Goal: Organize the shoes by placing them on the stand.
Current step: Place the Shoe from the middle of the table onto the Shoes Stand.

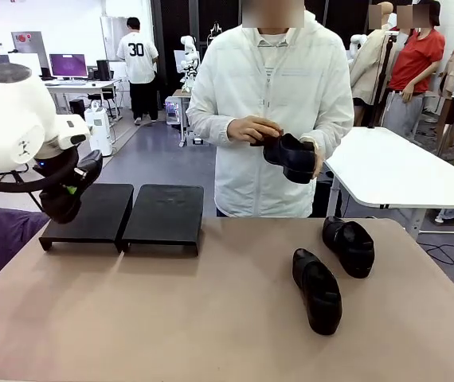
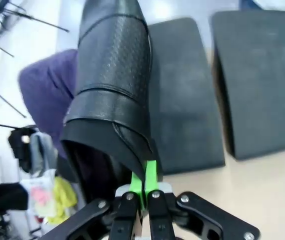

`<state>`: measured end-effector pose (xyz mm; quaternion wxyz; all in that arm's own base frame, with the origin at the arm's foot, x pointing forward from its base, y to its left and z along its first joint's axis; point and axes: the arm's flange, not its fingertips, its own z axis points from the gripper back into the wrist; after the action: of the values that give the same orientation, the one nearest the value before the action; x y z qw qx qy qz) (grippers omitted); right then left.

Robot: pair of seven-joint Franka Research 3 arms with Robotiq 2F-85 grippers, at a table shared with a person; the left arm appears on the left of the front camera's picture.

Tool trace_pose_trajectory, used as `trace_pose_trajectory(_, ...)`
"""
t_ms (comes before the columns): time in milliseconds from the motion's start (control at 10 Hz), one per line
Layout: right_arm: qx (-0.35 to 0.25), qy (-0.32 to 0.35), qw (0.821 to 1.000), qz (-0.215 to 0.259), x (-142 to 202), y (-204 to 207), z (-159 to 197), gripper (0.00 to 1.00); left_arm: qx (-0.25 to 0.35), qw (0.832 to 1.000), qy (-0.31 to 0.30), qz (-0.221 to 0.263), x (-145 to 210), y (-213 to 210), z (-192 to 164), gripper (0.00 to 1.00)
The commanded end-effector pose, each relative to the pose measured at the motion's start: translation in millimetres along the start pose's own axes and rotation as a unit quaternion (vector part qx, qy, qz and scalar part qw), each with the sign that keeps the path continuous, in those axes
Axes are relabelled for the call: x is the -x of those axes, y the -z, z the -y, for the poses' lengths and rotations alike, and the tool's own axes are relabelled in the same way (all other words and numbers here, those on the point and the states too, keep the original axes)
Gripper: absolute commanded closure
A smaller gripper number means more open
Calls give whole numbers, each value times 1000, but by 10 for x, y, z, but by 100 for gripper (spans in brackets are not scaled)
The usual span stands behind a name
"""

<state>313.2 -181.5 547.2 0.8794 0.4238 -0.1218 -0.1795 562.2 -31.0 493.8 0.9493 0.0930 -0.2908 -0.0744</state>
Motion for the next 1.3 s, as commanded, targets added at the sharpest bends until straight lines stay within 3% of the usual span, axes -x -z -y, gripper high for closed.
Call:
trace_pose_trajectory(0,5,-2,1000,-3,0,-34,-14,0,-35,998,-52,18,-188,290,41,100)
trace_pose_trajectory(700,5,-2,1000,-3,0,-34,-14,0,-47,997,-46,-29,-153,714,222,100)
trace_pose_trajectory(800,5,-2,1000,-3,0,-34,-14,0,-50,997,-44,-33,-150,724,228,83)
trace_pose_trajectory(900,5,-2,1000,-3,0,-34,-14,0,-53,997,-46,-35,-155,713,218,25)
trace_pose_trajectory(1000,5,-2,1000,-3,0,-34,-14,0,-59,997,-47,-36,-156,681,203,0)
trace_pose_trajectory(1200,5,-2,1000,-3,0,-34,-14,0,-62,996,-53,-34,-174,618,179,0)
